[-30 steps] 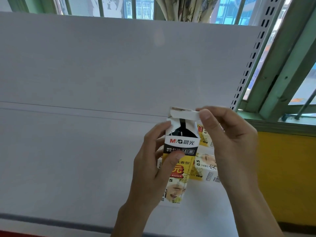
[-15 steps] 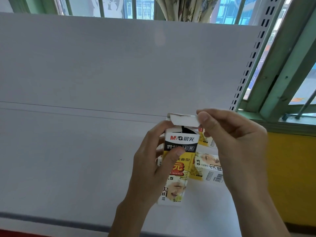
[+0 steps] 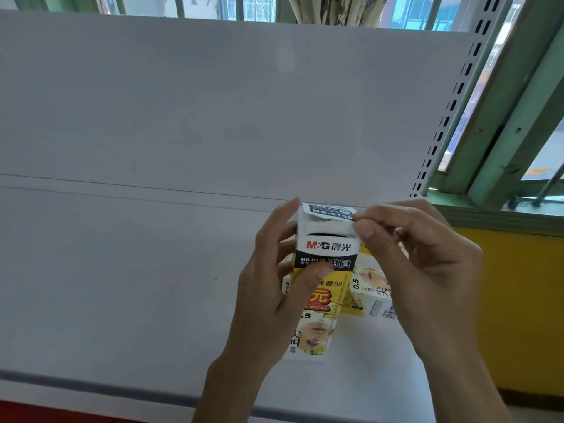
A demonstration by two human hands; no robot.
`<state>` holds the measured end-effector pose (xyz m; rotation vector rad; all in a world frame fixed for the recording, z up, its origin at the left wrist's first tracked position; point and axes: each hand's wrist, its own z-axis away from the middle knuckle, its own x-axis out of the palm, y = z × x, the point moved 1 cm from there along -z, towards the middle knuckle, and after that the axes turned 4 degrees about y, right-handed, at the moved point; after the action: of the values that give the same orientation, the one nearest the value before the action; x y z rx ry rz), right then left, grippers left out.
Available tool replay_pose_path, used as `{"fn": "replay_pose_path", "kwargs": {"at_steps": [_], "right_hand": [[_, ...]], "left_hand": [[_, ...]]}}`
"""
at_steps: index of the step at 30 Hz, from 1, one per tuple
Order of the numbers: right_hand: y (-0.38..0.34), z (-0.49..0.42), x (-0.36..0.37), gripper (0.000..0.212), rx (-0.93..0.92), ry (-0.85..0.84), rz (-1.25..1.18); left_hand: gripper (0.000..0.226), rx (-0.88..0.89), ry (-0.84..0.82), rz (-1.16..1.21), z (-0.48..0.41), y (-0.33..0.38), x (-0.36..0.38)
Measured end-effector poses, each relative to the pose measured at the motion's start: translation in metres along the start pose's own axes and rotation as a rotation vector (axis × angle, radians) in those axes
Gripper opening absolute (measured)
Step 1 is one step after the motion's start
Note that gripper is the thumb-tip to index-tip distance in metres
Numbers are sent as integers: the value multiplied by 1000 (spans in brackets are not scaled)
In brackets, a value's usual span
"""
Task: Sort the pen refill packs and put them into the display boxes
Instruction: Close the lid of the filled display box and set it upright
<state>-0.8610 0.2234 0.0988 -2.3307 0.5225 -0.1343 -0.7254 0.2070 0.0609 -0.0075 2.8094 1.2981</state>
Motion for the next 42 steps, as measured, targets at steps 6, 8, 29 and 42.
{"fn": "replay_pose_path", "kwargs": {"at_steps": [6, 8, 29, 42], "right_hand": [[-5, -5, 0, 7, 78, -30, -50], [-6, -5, 0, 7, 79, -29, -32], [-17, 6, 5, 12, 19, 48, 39], [19, 15, 13, 44, 33, -325, -55]], "left_hand": [[54, -5, -38, -8, 0, 1, -1], [55, -2, -34, -1, 0, 2, -1], [54, 38, -23, -89, 2, -2, -1], [28, 75, 39, -91, -4, -4, -4]]}}
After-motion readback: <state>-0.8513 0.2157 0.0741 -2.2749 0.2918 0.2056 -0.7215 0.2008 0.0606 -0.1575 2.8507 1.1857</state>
